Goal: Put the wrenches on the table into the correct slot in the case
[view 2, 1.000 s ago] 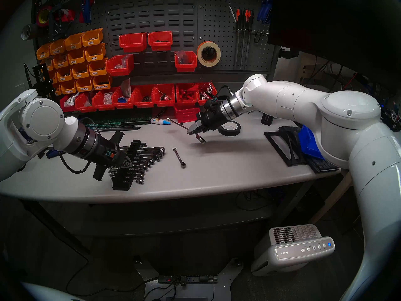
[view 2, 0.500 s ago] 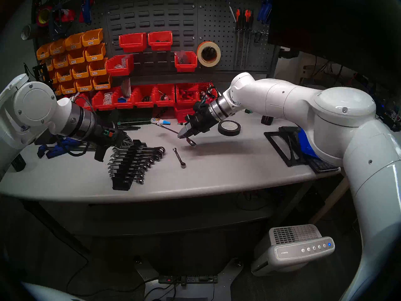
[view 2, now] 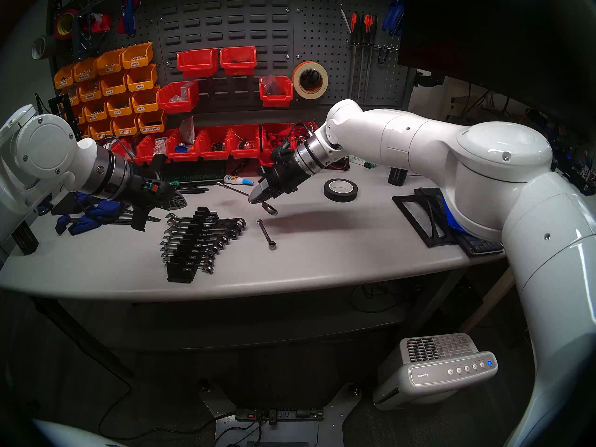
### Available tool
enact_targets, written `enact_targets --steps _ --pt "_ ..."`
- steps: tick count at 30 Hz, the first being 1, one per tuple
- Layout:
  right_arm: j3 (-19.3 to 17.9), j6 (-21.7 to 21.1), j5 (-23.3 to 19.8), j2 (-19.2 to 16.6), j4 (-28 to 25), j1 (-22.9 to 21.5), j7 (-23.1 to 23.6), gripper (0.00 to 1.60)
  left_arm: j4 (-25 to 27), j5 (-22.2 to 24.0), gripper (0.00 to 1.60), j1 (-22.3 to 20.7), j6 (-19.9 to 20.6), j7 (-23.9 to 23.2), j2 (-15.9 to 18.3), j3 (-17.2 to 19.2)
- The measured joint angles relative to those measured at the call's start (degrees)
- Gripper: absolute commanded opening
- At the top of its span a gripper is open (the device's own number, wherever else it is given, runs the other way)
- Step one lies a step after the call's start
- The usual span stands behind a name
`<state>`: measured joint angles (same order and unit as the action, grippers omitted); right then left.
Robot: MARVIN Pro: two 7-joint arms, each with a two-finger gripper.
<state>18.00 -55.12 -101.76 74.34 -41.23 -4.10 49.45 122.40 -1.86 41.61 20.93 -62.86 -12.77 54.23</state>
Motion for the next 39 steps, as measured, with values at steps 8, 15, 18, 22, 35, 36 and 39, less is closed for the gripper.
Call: enact_targets --steps 8,15,18,22,35,36,39 --pt "-1.04 0.00 -0.43 1.44 -0.56 -0.37 0.00 0.00 -0.23 0.98 1.43 0.36 0.52 0.03 0.87 -0.08" --pt "-1.37 0.00 -0.65 2.31 -0.96 -0.36 0.00 0.00 0.16 1.78 1.60 0.53 0.83 0.07 1.36 -0.09" --pt "-1.44 0.00 -0.76 2.55 -1.07 -0.30 0.00 0.00 0.48 2.08 1.60 0.60 0.95 0.11 1.52 -0.11" --pt "-1.45 -0.01 -0.92 2.80 -1.15 -0.20 0.00 0.00 0.82 2.44 1.60 0.69 1.15 0.16 1.75 -0.14" --pt "-1.37 -0.01 -1.19 3.63 -2.54 0.40 -0.02 0.00 0.24 2.21 1.60 0.97 1.57 1.06 2.14 -0.33" --pt "-1.36 -0.01 -1.20 3.69 -2.75 0.45 -0.02 0.00 0.07 2.05 1.60 0.97 1.57 1.24 2.07 -0.34" --pt "-1.34 -0.01 -1.22 3.80 -3.18 0.55 -0.02 0.00 -0.23 1.71 1.60 0.98 1.49 1.66 1.75 -0.37"
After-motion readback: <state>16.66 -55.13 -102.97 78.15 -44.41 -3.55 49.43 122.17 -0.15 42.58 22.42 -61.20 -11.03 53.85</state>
